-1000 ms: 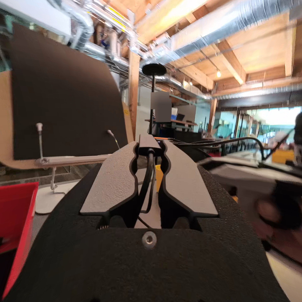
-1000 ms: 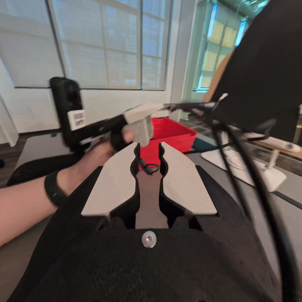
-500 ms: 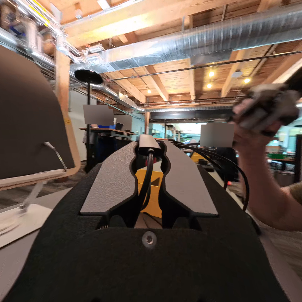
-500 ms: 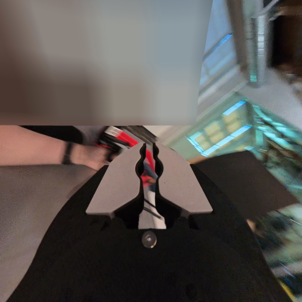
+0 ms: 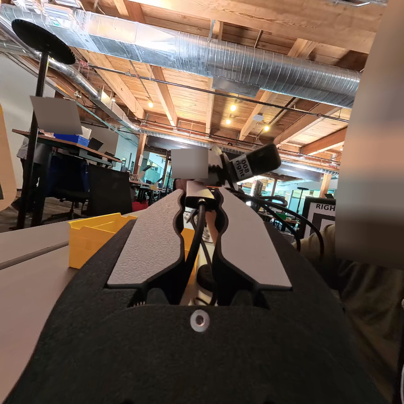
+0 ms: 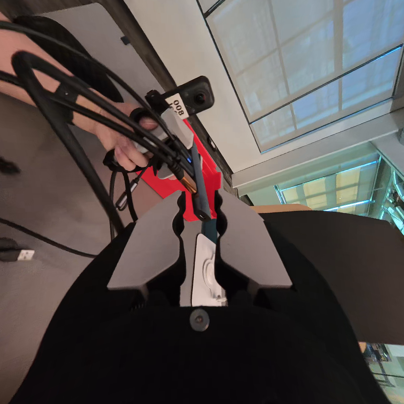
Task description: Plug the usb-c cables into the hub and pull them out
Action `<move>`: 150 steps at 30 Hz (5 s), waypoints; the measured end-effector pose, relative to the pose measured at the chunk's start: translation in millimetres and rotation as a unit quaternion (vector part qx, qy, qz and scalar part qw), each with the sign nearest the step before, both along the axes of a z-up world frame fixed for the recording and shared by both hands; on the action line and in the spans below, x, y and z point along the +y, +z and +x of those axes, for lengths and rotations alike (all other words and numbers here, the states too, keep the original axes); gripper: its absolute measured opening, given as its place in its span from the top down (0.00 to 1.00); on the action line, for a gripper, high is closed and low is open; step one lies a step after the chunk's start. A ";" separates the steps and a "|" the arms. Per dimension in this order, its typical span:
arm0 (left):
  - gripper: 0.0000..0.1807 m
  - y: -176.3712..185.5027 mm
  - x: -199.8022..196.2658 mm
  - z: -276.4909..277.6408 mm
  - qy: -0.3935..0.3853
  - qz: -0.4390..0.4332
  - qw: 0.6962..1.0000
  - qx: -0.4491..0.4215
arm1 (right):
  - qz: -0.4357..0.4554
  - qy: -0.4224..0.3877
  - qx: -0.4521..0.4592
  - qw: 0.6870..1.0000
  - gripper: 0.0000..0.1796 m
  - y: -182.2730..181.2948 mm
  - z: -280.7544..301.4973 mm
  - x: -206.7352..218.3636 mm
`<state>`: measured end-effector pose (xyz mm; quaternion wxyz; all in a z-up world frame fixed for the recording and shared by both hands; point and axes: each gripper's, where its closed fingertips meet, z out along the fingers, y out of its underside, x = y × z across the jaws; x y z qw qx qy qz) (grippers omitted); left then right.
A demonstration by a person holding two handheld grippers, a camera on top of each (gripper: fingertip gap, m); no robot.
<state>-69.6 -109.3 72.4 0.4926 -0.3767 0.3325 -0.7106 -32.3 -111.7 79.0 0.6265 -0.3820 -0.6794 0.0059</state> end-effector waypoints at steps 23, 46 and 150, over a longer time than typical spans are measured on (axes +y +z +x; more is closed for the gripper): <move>0.68 20.3 49.4 -46.9 0.157 -0.085 0.982 -0.056 | -0.022 -0.158 0.012 0.987 0.94 6.2 18.6 44.1; 0.75 18.4 57.6 -50.7 0.147 -0.120 0.978 -0.086 | -0.076 -0.636 -0.021 0.768 0.94 248.4 295.8 120.7; 0.79 -13.7 49.3 -0.1 0.118 -0.094 0.988 0.026 | -0.248 -0.579 0.054 0.775 0.87 67.0 361.7 105.6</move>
